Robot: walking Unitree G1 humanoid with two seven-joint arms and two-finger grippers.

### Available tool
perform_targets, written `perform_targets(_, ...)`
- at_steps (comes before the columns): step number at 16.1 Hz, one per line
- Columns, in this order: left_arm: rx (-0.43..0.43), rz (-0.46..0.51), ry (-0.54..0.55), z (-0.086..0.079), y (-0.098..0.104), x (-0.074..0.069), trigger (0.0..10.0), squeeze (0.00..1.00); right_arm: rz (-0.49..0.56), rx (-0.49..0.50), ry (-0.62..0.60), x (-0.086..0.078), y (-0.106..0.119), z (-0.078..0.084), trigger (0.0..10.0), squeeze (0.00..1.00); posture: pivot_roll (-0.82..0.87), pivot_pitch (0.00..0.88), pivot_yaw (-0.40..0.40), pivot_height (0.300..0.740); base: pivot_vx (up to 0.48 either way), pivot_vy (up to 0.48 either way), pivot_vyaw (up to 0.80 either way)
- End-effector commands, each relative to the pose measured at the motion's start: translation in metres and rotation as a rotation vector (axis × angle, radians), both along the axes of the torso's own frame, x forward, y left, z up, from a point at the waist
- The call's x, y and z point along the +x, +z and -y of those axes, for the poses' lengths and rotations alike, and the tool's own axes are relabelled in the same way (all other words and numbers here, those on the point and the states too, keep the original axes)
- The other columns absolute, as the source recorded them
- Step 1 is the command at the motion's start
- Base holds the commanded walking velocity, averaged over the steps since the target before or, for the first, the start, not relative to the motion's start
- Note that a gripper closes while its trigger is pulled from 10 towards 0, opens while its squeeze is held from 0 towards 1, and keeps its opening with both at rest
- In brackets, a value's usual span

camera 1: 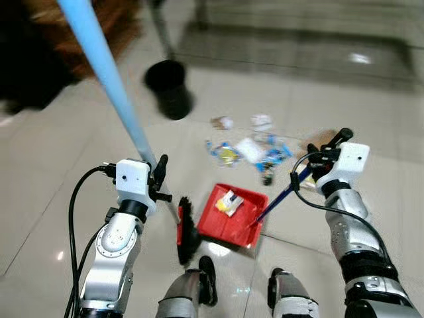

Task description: Sweep floor

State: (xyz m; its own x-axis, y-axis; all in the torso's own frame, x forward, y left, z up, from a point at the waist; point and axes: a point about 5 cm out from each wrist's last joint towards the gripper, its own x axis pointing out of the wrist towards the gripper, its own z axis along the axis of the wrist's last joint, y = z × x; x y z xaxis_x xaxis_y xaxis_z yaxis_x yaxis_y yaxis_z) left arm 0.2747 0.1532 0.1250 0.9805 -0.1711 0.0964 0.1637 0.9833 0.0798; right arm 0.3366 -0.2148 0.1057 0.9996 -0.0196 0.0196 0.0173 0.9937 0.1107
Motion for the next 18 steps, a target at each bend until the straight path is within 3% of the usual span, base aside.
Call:
perform_targets(1, -0.006, -0.015, 0.009, -0.0046, -0.0003, 0.0004, 10.0, 0.0, 0.026, 0.036, 0.011, 0.0006, 0.0043, -0.0052, 10.0, 0.0, -0.19, 0.228, 0.164, 0.74, 0.0, 0.0, 0.0)
perform_targets(9, -0.072, -0.014, 0.027, -0.0039, 0.006, 0.0064, 10.0, 0.0, 0.021, 0.027, 0.013, -0.0017, 0.0044, -0.0039, 10.0, 0.0, -0.2, 0.227, 0.157, 0.74, 0.212, 0.0, 0.0)
perform_targets(18, -0.089, -0.041, 0.033, -0.0036, 0.0015, 0.0082, 10.0, 0.0, 0.011, 0.02, 0.0, -0.006, 0.0029, 0.0005, 10.0, 0.0, -0.21, 0.227, 0.159, 0.74, 0.319, 0.28, 0.0)
